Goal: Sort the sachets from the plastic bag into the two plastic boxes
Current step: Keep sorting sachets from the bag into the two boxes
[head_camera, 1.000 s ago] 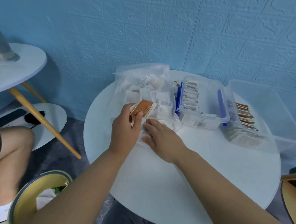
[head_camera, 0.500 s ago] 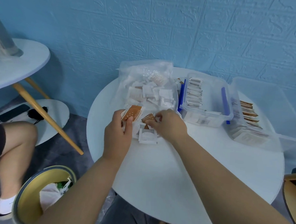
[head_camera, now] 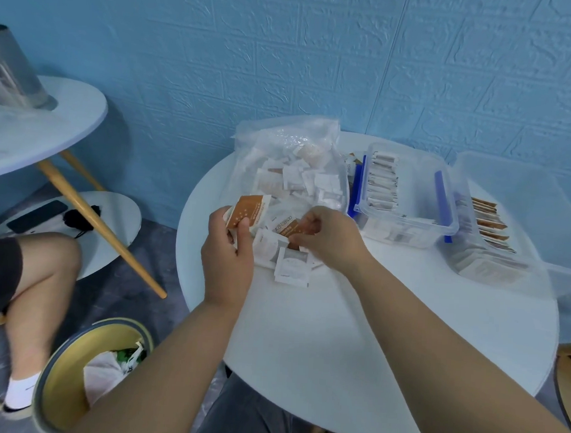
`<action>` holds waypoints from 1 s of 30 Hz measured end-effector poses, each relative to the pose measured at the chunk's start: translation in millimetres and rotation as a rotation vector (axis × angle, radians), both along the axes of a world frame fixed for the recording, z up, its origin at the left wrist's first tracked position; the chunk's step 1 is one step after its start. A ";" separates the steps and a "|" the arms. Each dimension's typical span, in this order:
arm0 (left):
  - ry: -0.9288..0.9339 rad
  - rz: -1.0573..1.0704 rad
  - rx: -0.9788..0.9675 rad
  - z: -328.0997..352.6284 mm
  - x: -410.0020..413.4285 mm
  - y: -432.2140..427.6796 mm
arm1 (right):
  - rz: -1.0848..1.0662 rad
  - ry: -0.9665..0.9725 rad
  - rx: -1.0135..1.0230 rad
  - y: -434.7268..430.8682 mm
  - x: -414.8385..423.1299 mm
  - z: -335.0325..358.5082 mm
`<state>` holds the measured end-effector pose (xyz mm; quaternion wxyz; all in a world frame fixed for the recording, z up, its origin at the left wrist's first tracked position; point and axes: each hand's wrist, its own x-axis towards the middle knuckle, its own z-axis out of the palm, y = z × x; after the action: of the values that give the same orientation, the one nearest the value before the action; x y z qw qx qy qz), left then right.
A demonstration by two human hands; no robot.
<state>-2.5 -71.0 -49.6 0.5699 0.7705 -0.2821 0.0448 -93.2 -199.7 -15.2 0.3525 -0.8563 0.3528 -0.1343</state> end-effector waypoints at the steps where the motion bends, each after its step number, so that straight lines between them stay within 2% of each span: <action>1: 0.009 0.000 -0.004 0.0 0.3 0.1 | 0.023 -0.048 0.002 -0.5 -2.1 3.2; 5: 0.001 -0.023 -0.014 1.4 -1.7 -0.1 | 0.061 -0.217 -0.001 -3.1 -7.7 11.7; 8: 0.004 -0.044 -0.014 2.2 -1.8 -0.3 | 0.036 -0.407 0.089 -2.2 -10.5 18.9; 11: 0.054 -0.094 -0.052 8.9 -6.3 -2.7 | 0.036 -0.513 0.189 -0.8 -16.4 25.4; 14: 0.245 -0.173 -0.160 20.7 -17.6 -9.6 | 0.094 -0.584 0.391 5.2 -26.0 27.9; 18: 0.626 -0.415 -0.350 27.6 -42.9 -21.8 | 0.054 -0.592 0.340 10.4 -43.0 18.0; 20: 0.704 -0.483 -0.359 26.4 -56.0 -26.5 | 0.001 -0.617 0.317 8.7 -55.5 12.7; 22: 0.660 -0.509 -0.305 23.6 -65.7 -30.3 | -0.041 -0.623 0.297 6.3 -68.9 9.7; 26: 0.459 -0.539 -0.143 23.5 -78.6 -37.0 | -0.078 -0.572 0.172 0.9 -91.1 10.2; 30: 0.376 -0.601 -0.111 29.7 -86.9 -43.7 | -0.115 -0.571 0.164 -5.6 -111.1 15.5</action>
<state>-89.4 -114.8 -19.8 0.6407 0.6157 -0.3833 -0.2521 -204.3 -205.3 0.4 0.4974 -0.7312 0.2971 -0.3601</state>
